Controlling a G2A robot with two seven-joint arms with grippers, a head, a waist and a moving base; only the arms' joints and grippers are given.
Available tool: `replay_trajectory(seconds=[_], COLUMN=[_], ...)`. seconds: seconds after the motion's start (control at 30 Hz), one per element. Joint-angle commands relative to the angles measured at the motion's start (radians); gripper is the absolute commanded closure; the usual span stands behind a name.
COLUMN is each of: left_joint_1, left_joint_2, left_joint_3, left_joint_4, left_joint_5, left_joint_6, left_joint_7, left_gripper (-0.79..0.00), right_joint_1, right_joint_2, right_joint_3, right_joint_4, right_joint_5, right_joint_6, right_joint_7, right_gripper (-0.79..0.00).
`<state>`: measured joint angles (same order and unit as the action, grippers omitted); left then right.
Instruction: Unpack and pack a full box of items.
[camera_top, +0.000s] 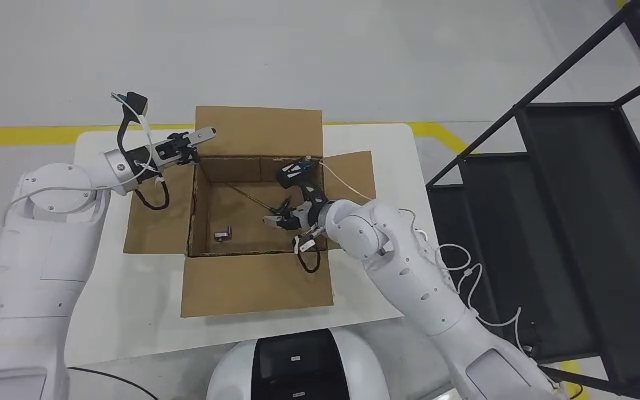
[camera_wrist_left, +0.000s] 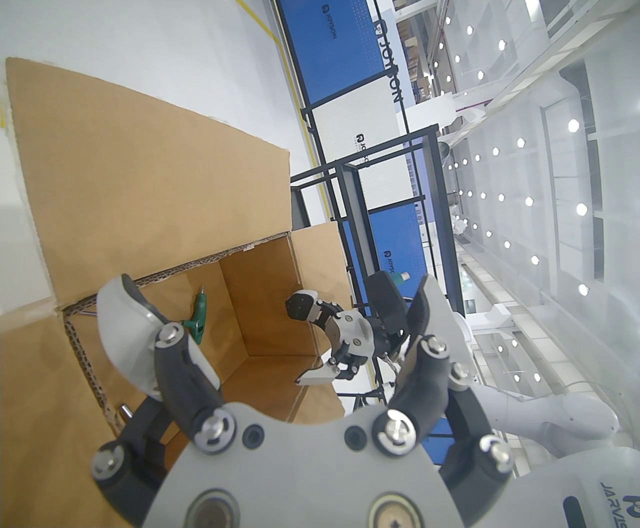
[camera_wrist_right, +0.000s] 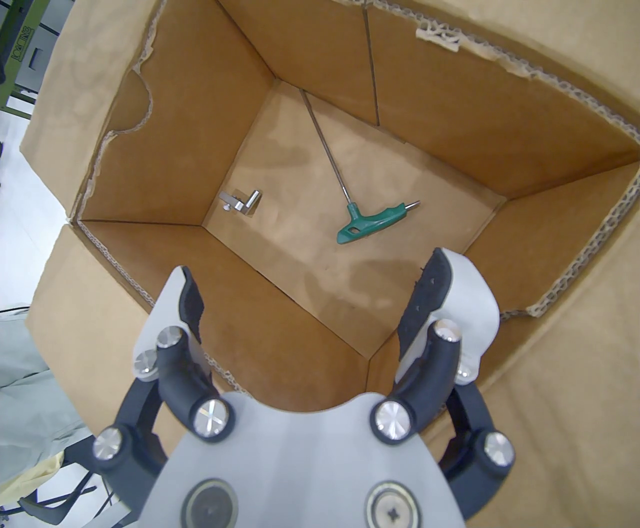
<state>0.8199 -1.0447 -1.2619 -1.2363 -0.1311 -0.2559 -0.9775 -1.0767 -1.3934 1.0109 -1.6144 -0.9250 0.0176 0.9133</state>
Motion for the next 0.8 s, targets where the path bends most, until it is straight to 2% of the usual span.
replay_trajectory(seconds=[0.0,0.17,0.3,0.53,0.77], left_joint_1=[0.000,0.000,0.000,0.000,0.000], left_joint_2=[0.000,0.000,0.000,0.000,0.000], left_joint_3=[0.000,0.000,0.000,0.000,0.000], left_joint_4=[0.000,0.000,0.000,0.000,0.000], left_joint_5=[0.000,0.000,0.000,0.000,0.000], left_joint_6=[0.000,0.000,0.000,0.000,0.000], left_joint_7=[0.000,0.000,0.000,0.000,0.000], left_gripper=[-0.785,-0.785,-0.785,-0.785,-0.785], right_joint_1=[0.000,-0.003,0.063,0.259,0.352], right_joint_2=[0.000,0.001,-0.019,-0.095,-0.164], right_joint_3=[0.000,-0.011,-0.078,-0.249,-0.326], right_joint_4=[0.000,0.007,0.047,0.288,0.542], right_joint_5=[0.000,-0.029,0.000,0.047,0.132], right_joint_6=[0.000,0.002,0.030,0.113,0.210], right_joint_7=[0.000,0.012,0.031,-0.001,-0.083], right_gripper=[-0.785,-0.785,-0.785,-0.785,-0.785])
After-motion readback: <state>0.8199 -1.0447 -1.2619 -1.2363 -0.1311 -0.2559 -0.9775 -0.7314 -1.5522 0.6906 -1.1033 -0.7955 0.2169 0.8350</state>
